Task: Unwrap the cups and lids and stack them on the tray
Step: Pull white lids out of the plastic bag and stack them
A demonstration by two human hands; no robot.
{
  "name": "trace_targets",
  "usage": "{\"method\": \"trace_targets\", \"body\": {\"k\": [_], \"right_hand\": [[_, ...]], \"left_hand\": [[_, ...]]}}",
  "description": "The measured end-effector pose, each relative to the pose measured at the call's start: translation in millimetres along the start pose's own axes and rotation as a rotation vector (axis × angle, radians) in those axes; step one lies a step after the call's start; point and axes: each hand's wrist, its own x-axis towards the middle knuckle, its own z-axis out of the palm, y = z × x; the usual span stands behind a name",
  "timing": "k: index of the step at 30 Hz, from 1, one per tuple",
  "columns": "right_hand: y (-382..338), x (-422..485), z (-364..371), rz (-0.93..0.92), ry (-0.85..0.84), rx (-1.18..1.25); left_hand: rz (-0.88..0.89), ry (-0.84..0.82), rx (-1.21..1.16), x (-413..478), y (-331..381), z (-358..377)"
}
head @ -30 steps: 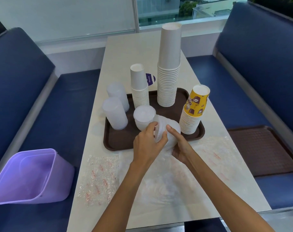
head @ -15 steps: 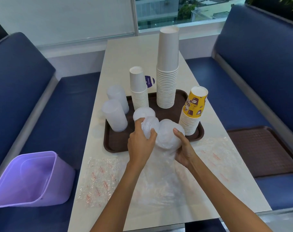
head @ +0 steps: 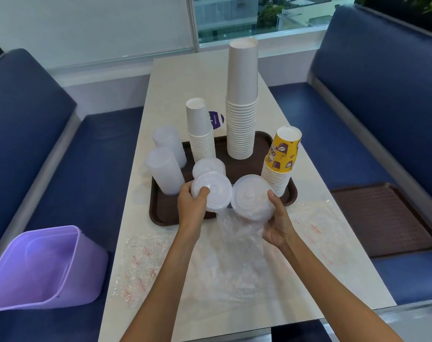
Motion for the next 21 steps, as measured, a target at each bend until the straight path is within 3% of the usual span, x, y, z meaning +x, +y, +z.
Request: {"method": "trace_targets", "body": {"k": [7, 12, 21], "right_hand": [[-0.8, -1.7, -4.7, 0.002, -0.087, 0.030], [-3.7, -5.4, -8.2, -0.025, -0.144, 0.045], [-13.9, -11.6, -18.2, -0.044, -0.143, 0.042]], "left_hand": [[-0.171, -0.012, -0.365, 8.9, 4.3, -10.4], [-0.181, 0.057, -0.525, 20.0, -3.4, -24.6], [-0.247, 0.248, -0.191, 47.9, -59.9, -30.6]]}}
